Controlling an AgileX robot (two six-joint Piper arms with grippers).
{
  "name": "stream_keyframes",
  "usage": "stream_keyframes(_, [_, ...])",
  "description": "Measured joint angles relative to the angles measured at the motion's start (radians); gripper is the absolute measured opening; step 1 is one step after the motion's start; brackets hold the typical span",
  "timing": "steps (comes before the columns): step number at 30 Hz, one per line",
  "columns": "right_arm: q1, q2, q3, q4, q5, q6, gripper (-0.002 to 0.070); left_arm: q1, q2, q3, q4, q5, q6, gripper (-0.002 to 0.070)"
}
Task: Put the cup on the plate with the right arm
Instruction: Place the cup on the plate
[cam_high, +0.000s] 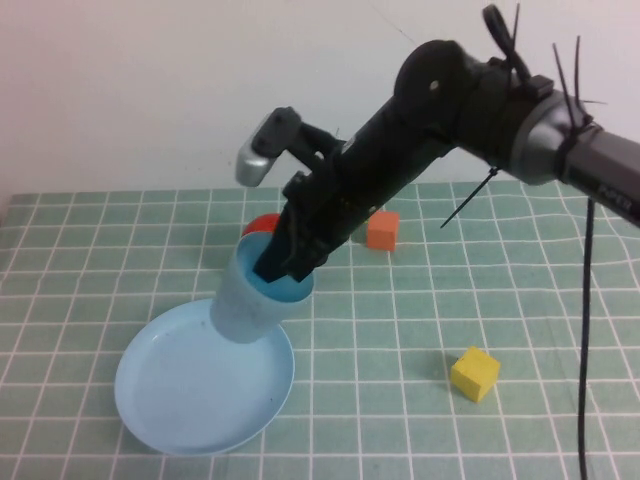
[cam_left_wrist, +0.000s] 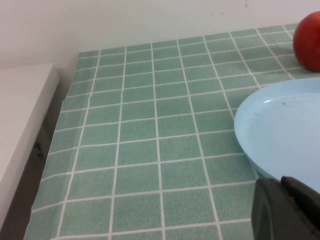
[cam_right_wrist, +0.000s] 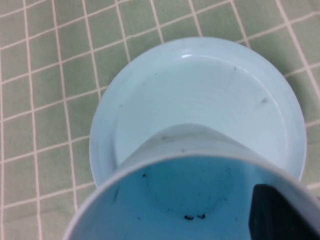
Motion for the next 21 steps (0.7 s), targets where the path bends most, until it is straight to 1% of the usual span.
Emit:
stream_keyframes(3, [0.052, 0.002, 0.0, -0.027, -0.054, 0.0, 0.0026, 0.0, 0.0, 0.0, 0.0, 0.0, 0.0, -0.0003])
stream_keyframes(6, [0.078, 0.021, 0.0, -0.03, -0.085, 0.0, 0.0026, 0.0, 0.0, 0.0, 0.0, 0.0, 0.0, -0.0003])
stream_keyframes(17, [0.085, 0.132, 0.0, -0.038, -0.126, 0.0, 0.0026, 0.0, 0.0, 0.0, 0.0, 0.0, 0.0, -0.0003])
stream_keyframes(21, [0.085, 0.15, 0.0, -0.038, -0.139, 0.002, 0.0047, 0.0, 0.0, 0.0, 0.0, 0.0, 0.0, -0.0003])
